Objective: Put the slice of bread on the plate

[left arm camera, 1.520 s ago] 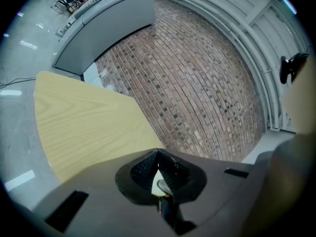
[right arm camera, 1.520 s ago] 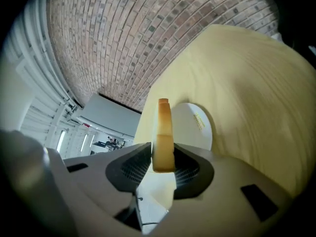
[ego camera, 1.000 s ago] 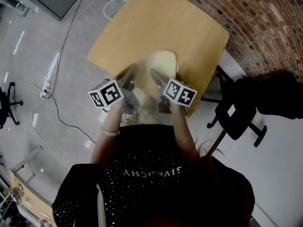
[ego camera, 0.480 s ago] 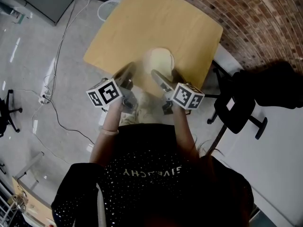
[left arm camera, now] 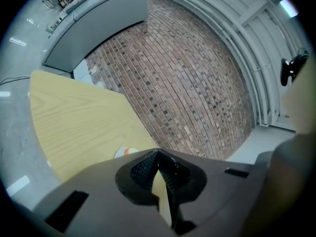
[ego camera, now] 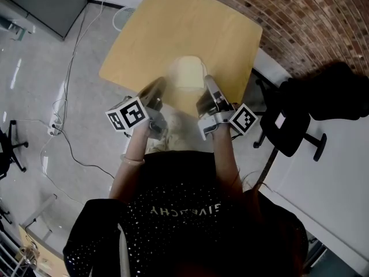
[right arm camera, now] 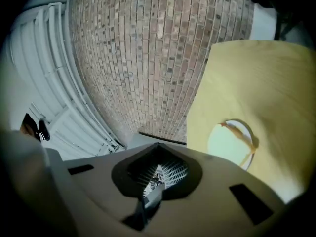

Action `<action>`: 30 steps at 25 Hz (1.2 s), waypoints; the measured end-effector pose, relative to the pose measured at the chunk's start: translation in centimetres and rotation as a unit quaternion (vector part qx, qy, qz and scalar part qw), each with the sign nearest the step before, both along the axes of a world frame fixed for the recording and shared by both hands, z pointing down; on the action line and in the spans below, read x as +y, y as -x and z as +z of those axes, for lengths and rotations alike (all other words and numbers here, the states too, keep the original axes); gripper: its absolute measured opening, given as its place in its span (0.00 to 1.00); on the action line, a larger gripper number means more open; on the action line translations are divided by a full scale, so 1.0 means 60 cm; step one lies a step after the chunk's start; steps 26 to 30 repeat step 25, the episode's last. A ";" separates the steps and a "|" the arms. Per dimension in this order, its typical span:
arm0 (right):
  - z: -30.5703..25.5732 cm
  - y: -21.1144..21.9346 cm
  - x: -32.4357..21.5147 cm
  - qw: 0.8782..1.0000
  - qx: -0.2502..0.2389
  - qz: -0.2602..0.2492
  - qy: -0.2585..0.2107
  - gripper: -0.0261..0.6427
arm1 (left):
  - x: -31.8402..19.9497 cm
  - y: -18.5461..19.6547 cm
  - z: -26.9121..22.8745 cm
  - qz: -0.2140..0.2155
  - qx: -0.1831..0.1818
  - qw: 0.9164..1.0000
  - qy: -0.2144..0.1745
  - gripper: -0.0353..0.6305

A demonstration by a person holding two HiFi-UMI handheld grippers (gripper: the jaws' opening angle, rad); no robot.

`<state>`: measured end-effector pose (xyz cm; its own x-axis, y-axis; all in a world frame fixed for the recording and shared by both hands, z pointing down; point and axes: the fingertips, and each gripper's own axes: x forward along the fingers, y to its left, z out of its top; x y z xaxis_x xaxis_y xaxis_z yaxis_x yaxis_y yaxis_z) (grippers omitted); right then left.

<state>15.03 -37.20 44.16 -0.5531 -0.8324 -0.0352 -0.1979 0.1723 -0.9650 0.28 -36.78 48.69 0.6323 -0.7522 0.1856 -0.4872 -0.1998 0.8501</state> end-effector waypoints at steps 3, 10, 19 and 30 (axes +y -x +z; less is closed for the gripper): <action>0.007 -0.005 0.005 1.000 0.015 0.007 0.010 0.06 | 0.002 -0.002 -0.005 0.001 0.001 1.000 -0.002 0.07; 0.008 -0.016 0.013 1.000 0.019 0.008 0.005 0.06 | 0.012 -0.009 -0.005 0.003 0.012 1.000 -0.005 0.07; 0.012 -0.018 0.018 1.000 0.000 0.005 0.018 0.06 | 0.014 -0.021 -0.012 0.005 0.028 1.000 -0.005 0.07; 0.010 -0.026 0.013 1.000 0.000 0.005 0.020 0.06 | 0.013 -0.036 -0.012 0.013 0.025 1.000 0.000 0.07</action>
